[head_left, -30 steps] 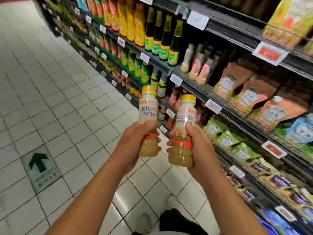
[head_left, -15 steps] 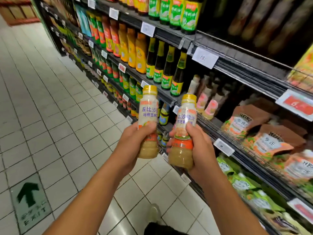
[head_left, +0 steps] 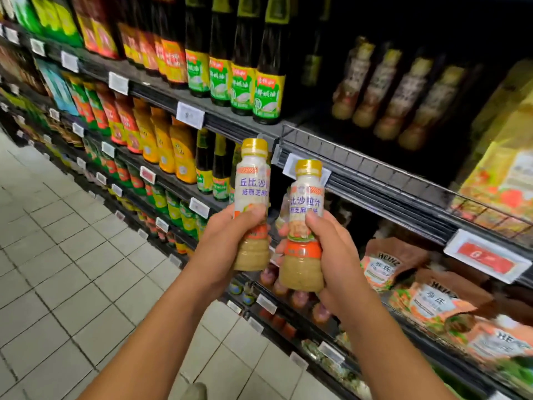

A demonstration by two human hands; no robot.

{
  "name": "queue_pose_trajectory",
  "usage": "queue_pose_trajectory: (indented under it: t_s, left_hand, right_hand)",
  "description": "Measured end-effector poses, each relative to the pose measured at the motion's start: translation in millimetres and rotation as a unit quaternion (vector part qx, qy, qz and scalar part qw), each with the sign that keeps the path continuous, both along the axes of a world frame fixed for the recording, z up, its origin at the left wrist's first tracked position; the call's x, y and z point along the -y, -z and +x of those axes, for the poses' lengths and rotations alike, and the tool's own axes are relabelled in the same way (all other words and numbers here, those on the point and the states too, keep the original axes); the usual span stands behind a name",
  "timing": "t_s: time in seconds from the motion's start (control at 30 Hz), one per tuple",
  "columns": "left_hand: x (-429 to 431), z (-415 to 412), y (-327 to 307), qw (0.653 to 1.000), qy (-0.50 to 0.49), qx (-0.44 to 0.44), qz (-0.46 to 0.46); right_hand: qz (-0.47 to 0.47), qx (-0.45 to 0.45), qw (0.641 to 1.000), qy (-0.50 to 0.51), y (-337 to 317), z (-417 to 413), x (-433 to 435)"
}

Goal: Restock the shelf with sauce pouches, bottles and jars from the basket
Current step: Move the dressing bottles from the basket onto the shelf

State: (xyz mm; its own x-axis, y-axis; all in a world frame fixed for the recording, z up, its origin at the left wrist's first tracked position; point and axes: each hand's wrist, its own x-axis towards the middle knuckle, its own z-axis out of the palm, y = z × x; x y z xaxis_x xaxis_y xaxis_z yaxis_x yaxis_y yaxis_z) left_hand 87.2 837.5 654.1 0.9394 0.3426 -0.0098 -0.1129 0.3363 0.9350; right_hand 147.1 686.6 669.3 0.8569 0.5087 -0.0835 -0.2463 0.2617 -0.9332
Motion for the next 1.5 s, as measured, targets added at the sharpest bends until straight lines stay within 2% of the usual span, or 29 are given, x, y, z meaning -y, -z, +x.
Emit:
queue_pose_trajectory:
  t_s: [0.17, 0.3, 0.47, 0.7, 1.17, 1.33, 1.5]
  left_hand:
    - [-30, 51, -18, 0.992, 0.111, 0.054, -0.021]
    - [-55, 94, -40, 0.985, 0.165, 0.05, -0.001]
    - [-71, 139, -68, 0.974, 0.213, 0.07, -0.01]
    - [-70, 194, -96, 0.969, 0.234, 0.064, 0.042]
    - [-72, 259, -111, 0.953, 0.233, 0.115, 0.158]
    - [-76, 275, -105, 0.94, 0.255, 0.121, 0.191]
    - [-78, 285, -95, 0.931, 0.276, 0.108, 0.212]
  right_hand:
    - [0.011, 0.051, 0.998, 0.04, -15, 29, -26]
    - [0.024, 0.076, 0.991, 0.105, -33, 48, -49]
    - [0.049, 0.096, 0.977, 0.181, -57, 68, -65]
    - [-0.004, 0.153, 0.947, 0.284, -86, 112, -63]
    - [-0.075, 0.169, 0.929, 0.321, -106, 180, -45]
    - [-0.163, 0.209, 0.913, 0.309, -100, 197, -39]
    - [-0.215, 0.189, 0.917, 0.279, -92, 203, -34]
